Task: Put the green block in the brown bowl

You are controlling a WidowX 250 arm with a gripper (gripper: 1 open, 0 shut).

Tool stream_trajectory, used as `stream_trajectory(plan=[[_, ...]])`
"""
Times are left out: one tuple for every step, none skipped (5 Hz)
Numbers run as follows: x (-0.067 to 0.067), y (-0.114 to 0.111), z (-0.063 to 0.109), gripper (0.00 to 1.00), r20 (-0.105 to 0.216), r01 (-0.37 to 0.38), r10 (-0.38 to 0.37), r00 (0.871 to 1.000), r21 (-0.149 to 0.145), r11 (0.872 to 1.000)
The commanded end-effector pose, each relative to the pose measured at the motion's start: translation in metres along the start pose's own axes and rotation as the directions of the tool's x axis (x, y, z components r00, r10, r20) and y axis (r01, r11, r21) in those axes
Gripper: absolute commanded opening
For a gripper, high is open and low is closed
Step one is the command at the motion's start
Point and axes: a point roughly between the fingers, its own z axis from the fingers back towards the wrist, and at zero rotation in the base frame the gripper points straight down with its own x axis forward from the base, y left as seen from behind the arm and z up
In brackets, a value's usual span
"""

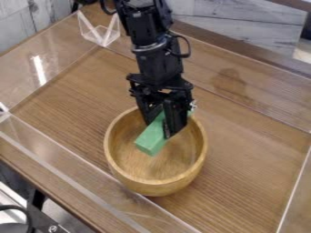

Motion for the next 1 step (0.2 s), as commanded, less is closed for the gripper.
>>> stream_trajectory(plan=[[0.0098, 0.0025, 0.0108, 0.00, 0.047, 0.007, -0.007, 0.999, 0.010, 1.000]])
